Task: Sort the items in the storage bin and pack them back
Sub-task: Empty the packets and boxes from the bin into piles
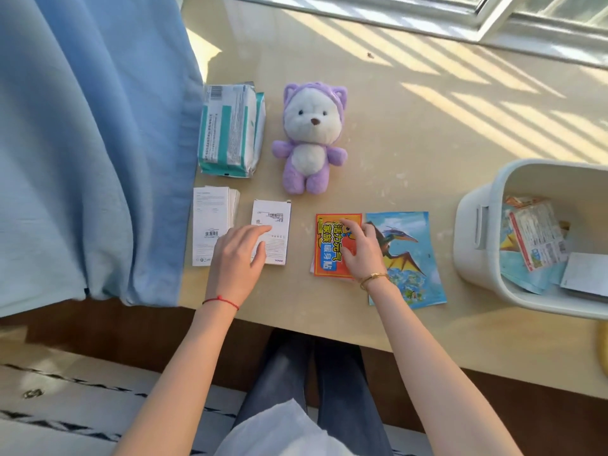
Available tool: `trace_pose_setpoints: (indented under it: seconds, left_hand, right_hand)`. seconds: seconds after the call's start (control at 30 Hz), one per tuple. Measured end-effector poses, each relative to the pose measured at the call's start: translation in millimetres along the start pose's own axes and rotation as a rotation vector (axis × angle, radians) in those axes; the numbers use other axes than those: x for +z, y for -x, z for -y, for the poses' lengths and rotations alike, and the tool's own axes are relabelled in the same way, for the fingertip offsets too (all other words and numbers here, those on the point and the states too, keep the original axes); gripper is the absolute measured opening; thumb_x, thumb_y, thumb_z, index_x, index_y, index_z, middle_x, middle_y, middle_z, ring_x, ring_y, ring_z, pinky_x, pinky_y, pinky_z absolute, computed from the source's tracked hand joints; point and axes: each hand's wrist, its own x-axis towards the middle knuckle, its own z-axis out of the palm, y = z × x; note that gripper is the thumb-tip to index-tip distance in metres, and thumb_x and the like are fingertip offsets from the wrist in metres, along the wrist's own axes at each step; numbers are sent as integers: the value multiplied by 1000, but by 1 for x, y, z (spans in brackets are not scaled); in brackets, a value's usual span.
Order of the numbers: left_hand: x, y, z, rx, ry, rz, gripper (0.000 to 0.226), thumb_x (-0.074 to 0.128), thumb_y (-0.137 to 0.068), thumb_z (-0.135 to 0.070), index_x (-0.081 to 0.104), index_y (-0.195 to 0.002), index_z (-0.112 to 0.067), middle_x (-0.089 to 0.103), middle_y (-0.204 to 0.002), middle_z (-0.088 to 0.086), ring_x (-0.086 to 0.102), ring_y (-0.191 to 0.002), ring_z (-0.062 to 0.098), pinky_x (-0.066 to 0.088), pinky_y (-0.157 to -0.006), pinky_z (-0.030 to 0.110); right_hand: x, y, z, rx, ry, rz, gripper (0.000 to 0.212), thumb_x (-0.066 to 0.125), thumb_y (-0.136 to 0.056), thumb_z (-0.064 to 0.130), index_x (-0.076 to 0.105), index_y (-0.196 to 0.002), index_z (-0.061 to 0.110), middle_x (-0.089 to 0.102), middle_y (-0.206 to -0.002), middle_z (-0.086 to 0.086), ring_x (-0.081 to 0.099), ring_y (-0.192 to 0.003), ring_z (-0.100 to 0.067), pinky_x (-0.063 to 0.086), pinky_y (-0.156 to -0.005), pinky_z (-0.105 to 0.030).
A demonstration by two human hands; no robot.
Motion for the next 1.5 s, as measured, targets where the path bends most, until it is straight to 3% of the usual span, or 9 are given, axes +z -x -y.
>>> trace_pose_setpoints:
  seconds: [0.07,0.17,0.37,0.57,0.77,0.97,1.1,1.33,1.5]
  left_hand:
    - [-7,1,-5,10,-8,3,30,58,-91,-8,63,-120,-14,66,-116,3,58,-110,20,43,-95,38]
    - [-22,3,-16,44,-25,2,30,59,-91,-8,63,-119,-14,66,-115,4,59,-108,21,45,-94,40]
    - [-59,10,-44,134,-72,-34,29,62,-89,-10,64,-118,-12,67,-113,6,59,-107,24,46,-90,42]
    - [-84,23,-90,262,-114,-39,30,64,-89,-13,64,-119,-14,67,-111,4,59,-105,22,45,-91,39]
    - [-75,33,-156,322,-95,-52,37,44,-90,-31,65,-117,-16,67,-105,2,60,-99,21,47,-85,37]
    - [-29,35,-239,305,-43,-104,29,63,-88,-16,64,-117,-16,67,-104,0,61,-98,19,47,-86,34]
    - [10,42,-305,244,1,-176,30,56,-87,-21,65,-115,-16,66,-101,0,58,-95,18,48,-84,34]
    - [79,35,-397,178,7,-143,34,67,-85,-11,64,-119,-15,66,-106,2,61,-100,21,47,-89,32]
    - [121,3,-428,122,42,-89,37,62,-87,-9,60,-123,-12,63,-112,5,58,-105,23,48,-93,36]
  right_hand:
    - [-7,9,-1,26,72,-37,55,61,-86,6,48,-137,22,43,-129,-13,48,-115,-31,45,-97,-39]
    - [-31,34,2,34,146,-126,47,62,-88,12,52,-134,18,49,-124,-13,49,-107,-33,45,-94,-46]
    - [-92,102,5,-69,204,-295,38,68,-83,12,60,-120,12,62,-111,-9,52,-104,-32,45,-91,-40]
    - [-150,170,-5,-106,206,-457,37,70,-84,13,61,-120,10,63,-108,-8,53,-104,-30,44,-93,-39]
    - [-215,206,-51,-67,155,-525,36,70,-84,12,62,-119,10,64,-109,-9,52,-104,-30,46,-94,-43]
    - [-283,207,-126,-36,132,-477,39,69,-85,13,59,-123,12,63,-115,-9,52,-110,-28,41,-97,-36]
    - [-326,189,-172,-26,93,-391,40,68,-87,15,57,-126,8,60,-120,-10,51,-114,-28,38,-98,-32]
    - [-367,133,-223,-1,73,-237,43,64,-90,23,52,-130,11,55,-125,-10,49,-115,-24,31,-92,-20]
    - [-367,86,-244,40,111,-165,47,62,-90,20,48,-134,16,51,-130,-10,46,-116,-27,38,-98,-35]
